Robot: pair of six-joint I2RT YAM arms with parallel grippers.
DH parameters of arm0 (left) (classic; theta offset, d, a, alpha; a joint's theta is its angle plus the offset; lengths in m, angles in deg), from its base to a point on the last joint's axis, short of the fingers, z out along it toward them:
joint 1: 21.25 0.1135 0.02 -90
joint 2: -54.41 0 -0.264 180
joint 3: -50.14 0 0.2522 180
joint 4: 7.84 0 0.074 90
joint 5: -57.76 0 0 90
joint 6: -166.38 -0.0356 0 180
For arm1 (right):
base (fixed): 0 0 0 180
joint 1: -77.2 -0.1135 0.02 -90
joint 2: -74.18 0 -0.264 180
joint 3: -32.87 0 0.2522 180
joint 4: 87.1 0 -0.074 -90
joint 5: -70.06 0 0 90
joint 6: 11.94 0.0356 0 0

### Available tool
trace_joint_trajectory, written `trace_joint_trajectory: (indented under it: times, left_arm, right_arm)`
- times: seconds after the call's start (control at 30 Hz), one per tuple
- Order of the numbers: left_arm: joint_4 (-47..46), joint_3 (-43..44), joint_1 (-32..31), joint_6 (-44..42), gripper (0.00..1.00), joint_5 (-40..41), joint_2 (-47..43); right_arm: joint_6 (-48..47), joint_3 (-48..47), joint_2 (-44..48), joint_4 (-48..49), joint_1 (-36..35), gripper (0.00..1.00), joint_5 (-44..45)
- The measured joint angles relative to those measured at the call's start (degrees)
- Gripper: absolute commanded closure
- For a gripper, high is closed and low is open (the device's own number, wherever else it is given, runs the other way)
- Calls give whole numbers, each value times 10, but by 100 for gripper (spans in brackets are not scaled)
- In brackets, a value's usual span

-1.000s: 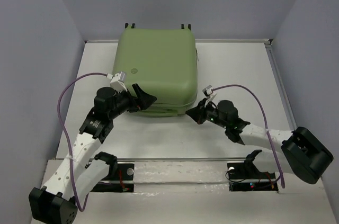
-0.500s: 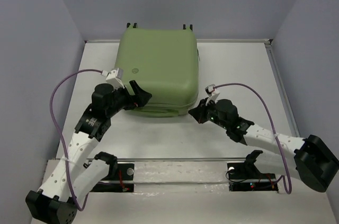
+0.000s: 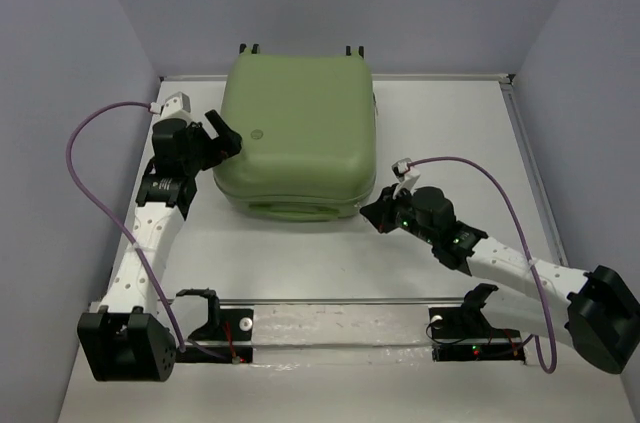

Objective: Pack the luggage

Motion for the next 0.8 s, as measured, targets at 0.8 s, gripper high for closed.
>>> trace_joint_trajectory:
  times: [0.8]
  left_arm:
    - [-341,-153,-100,72,1,-15,20]
  right_arm:
    - [48,-7,-109,127,-146,93,115]
